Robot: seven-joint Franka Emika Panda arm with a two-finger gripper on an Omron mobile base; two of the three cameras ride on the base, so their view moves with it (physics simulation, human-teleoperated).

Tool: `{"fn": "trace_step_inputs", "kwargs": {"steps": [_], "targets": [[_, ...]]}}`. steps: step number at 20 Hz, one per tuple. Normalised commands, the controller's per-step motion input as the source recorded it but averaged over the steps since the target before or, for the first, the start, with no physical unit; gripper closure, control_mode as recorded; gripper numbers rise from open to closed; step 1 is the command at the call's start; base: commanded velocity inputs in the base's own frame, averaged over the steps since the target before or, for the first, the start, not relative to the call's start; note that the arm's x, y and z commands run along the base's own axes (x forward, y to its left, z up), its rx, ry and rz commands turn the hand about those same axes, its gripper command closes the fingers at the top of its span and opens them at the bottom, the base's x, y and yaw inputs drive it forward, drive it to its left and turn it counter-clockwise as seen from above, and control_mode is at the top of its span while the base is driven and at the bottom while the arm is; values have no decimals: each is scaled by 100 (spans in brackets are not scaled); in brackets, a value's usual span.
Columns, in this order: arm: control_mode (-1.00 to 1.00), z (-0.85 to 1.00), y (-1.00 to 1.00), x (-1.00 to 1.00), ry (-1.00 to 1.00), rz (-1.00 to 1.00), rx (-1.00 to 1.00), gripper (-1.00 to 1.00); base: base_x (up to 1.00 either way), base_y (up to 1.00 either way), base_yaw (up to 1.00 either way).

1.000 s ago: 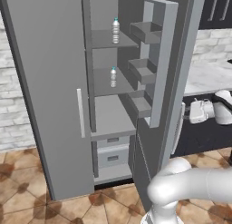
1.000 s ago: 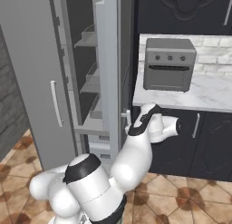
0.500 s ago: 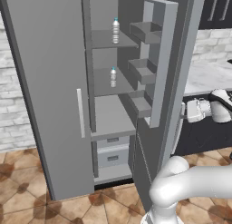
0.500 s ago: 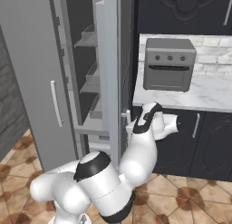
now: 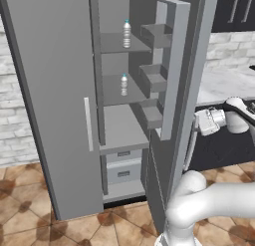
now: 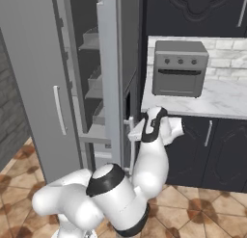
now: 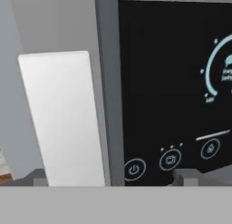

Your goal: Take the bottled waters from the counter and place them in the freezer to freeze. Close the freezer door after placing the bottles.

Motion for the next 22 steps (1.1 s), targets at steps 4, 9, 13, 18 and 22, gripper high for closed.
{"fn": "trace_step_inputs", "kwargs": {"steps": [4, 9, 13, 18, 22], "targets": [[-100, 0, 84, 0, 0, -1, 0, -100, 0, 0, 0], [-100, 0, 84, 2, 0, -10, 0, -100, 0, 0, 0], [-100, 0, 96, 11, 3, -20, 0, -100, 0, 0, 0], [-100, -1, 87, 27, 11, -21, -2, -100, 0, 0, 0], [-100, -1, 77, 39, 12, -18, -5, -100, 0, 0, 0]]}}
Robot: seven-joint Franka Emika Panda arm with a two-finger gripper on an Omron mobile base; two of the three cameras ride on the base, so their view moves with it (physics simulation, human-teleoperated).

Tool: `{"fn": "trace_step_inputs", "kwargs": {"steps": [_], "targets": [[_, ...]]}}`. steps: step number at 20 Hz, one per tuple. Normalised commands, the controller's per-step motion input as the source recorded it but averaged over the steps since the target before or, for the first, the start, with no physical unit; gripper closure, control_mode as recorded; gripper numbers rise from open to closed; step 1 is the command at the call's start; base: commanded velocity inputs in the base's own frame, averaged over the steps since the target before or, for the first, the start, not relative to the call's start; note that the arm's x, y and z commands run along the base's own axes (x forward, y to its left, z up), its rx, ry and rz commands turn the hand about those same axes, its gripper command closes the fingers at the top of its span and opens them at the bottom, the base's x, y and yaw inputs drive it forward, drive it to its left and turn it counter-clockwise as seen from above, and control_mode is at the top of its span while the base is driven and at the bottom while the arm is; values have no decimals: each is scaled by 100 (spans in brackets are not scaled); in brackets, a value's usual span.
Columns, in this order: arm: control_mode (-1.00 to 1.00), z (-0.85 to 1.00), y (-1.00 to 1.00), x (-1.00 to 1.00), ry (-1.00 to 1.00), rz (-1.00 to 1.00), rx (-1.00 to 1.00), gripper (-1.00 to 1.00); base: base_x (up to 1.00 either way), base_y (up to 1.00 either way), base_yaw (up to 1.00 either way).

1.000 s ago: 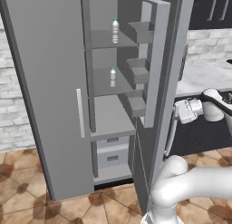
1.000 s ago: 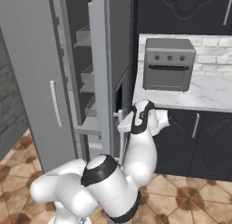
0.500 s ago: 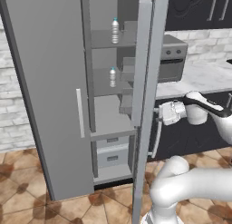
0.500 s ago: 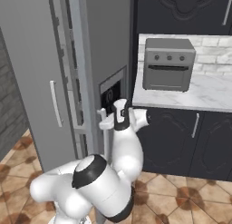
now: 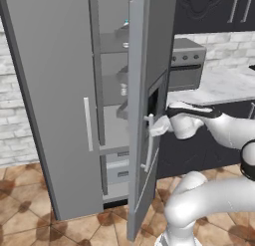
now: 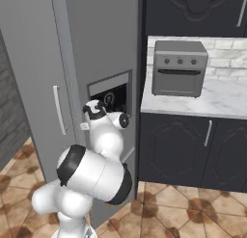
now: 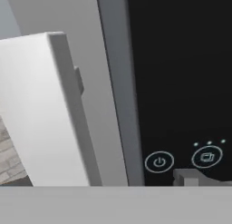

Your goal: Take the bottled waters from the counter and place them in the freezer to freeze. Close the freezer door after placing the bottles.

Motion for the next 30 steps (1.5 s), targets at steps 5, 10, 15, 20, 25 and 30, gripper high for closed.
{"fn": "trace_step_inputs", "kwargs": {"steps": [5, 10, 15, 20, 25, 30], "targets": [[-100, 0, 44, 22, 8, -14, -5, -100, 0, 0, 0], [-100, 2, 37, 20, 12, -14, -6, -100, 0, 0, 0], [-100, 18, 42, 31, 12, -19, -11, -100, 0, 0, 0], [-100, 38, 39, 32, 9, -16, -12, -100, 0, 0, 0], [-100, 39, 12, 42, 7, -3, -6, -100, 0, 0, 0], [-100, 26, 0, 39, 0, 0, 0, -100, 0, 0, 0]]}}
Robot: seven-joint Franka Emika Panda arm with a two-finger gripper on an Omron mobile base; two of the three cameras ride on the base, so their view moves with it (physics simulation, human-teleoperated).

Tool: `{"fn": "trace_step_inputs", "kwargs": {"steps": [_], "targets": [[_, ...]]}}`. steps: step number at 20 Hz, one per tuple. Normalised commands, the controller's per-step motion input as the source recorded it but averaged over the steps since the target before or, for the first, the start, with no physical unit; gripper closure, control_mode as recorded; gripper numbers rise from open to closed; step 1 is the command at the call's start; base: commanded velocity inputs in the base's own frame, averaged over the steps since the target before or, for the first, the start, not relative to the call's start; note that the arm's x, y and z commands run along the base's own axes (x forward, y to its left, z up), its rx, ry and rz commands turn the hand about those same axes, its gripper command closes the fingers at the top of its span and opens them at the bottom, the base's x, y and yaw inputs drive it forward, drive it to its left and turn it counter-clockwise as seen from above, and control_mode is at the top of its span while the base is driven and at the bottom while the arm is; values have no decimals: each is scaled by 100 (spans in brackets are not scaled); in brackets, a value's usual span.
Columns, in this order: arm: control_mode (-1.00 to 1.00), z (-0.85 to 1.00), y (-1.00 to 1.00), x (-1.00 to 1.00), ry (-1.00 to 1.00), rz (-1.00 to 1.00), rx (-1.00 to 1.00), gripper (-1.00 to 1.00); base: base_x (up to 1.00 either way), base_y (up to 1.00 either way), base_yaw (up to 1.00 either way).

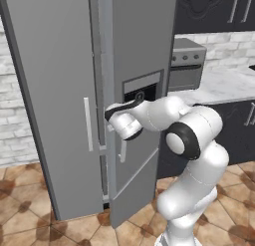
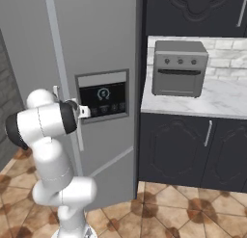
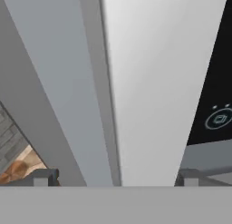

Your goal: Take the bottled waters from the counter and place them in the freezer to freeze. Close the freezer door after placing the bottles.

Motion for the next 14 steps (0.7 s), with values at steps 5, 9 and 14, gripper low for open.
{"fn": "trace_step_inputs", "kwargs": {"steps": [5, 9, 14], "targets": [[-100, 24, 0, 35, 0, 0, 0, -100, 0, 0, 0], [-100, 0, 0, 24, 0, -4, 0, -100, 0, 0, 0], [-100, 0, 0, 41, 0, -7, 0, -100, 0, 0, 0]]}}
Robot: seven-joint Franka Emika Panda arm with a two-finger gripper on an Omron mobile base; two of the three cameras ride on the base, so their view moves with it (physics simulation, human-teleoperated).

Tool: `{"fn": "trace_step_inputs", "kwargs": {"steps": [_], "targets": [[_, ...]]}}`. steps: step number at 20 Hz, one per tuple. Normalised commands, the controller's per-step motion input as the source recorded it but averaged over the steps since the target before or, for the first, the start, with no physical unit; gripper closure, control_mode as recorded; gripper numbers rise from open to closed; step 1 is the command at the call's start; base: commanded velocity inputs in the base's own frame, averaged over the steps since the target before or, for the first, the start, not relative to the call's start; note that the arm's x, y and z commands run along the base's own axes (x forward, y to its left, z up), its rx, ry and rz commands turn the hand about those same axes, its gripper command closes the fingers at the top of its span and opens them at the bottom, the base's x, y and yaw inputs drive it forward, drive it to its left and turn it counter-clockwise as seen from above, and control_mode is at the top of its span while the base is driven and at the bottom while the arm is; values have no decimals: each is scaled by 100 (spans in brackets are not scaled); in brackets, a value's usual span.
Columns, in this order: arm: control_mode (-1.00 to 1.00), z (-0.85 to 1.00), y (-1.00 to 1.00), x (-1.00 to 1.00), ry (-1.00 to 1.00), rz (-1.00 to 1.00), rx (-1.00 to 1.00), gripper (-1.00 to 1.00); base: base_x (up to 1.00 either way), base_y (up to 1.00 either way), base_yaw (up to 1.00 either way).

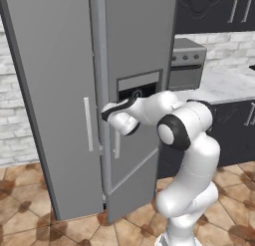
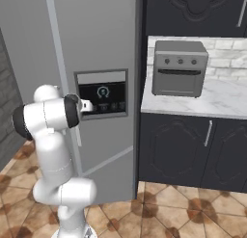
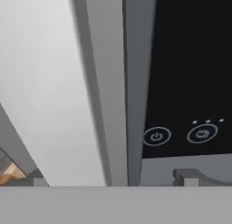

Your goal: Take the bottled waters from the counter and place them in the freezer to freeze. Close the freezer door after placing the bottles.

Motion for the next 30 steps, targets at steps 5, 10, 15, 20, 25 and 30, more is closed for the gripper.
{"fn": "trace_step_inputs", "kwargs": {"steps": [5, 10, 15, 20, 25, 30], "targets": [[-100, 0, 0, 45, 0, -7, 0, -100, 0, 0, 0], [-100, 0, 0, 46, 0, -9, 0, -100, 0, 0, 0], [-100, 0, 6, 53, 0, -14, 0, -100, 0, 0, 0], [-100, 0, 1, 52, 0, -12, 0, -100, 0, 0, 0], [-100, 5, 0, 56, 3, -11, 0, -100, 0, 0, 0], [-100, 6, 0, 55, 8, -12, -2, -100, 0, 0, 0]]}}
